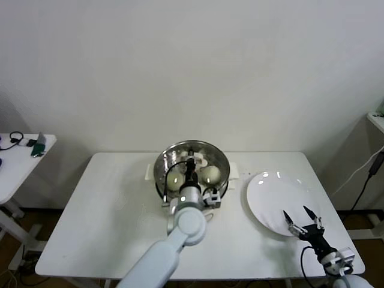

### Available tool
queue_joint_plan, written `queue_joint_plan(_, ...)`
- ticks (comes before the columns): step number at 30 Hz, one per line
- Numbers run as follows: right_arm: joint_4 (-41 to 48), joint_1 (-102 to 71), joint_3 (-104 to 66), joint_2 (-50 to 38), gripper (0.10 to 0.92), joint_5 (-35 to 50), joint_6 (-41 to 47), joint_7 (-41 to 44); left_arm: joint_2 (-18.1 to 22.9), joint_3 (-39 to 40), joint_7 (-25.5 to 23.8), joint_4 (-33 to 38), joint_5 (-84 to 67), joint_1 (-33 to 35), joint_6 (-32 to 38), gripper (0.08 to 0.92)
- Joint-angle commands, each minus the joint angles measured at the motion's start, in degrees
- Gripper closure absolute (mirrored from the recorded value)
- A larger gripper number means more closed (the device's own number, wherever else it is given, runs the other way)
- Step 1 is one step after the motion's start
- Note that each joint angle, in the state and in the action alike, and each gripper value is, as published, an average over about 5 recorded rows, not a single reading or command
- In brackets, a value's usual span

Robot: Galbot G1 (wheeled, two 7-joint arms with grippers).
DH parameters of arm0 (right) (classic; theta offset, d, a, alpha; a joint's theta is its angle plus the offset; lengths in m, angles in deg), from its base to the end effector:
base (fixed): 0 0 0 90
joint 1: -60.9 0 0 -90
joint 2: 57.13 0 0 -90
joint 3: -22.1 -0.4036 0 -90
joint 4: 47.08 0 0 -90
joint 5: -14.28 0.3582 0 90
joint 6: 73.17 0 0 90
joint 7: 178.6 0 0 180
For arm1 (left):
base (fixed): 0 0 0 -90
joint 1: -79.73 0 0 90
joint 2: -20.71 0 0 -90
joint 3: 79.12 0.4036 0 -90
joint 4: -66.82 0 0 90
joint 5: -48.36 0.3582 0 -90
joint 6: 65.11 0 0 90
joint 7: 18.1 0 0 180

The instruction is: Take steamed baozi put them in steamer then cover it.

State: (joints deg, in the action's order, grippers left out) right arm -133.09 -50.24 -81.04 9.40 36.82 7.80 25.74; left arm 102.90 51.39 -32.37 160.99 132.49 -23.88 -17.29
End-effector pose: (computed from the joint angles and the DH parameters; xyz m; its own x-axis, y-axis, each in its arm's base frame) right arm 0.1945 -0.2452 -0.4619 -0.9621 -0.1900 0.1954 -0.1957 0.9806 -0.0101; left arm 0.3594 -0.1786 -0.3303 -0.9993 -0.0282 0.0227 0.0229 -0.0044 0.9997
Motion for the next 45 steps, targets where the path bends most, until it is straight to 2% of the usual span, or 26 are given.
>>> queue_joint_plan(1,0.1,0.0,-0.2,0.0,0.203,0.0,-0.1,0.1,-0.3,0.1,0.5,-0.4,-0.5,0.2,-2.8,0.85)
queue_joint_plan(17,0.6,0.4,-0.4,0.1,0.203,0.0,-0.2,0.4,-0.9,-0.4,1.2,0.9,-2.9,0.7,-2.8,0.836)
queue_joint_plan(21,0.7,0.5,-0.5,0.1,0.203,0.0,-0.1,0.4,-1.9,-0.3,1.0,3.0,-4.0,1.0,-2.8,0.745)
queue_joint_plan(38,0.9,1.3,-0.5,0.3,0.203,-0.3,0.9,-0.1,-7.1,-0.6,2.1,17.0,-10.3,6.9,-2.8,0.252)
queue_joint_plan(41,0.8,1.5,-0.5,0.3,0.203,-0.9,1.2,-0.3,-9.0,-1.3,3.2,19.6,-12.1,8.8,-2.8,0.194)
queue_joint_plan(45,0.6,1.7,-0.5,0.3,0.203,-2.3,1.5,-1.4,-11.1,-3.7,5.2,22.8,-14.8,11.4,-1.8,0.179)
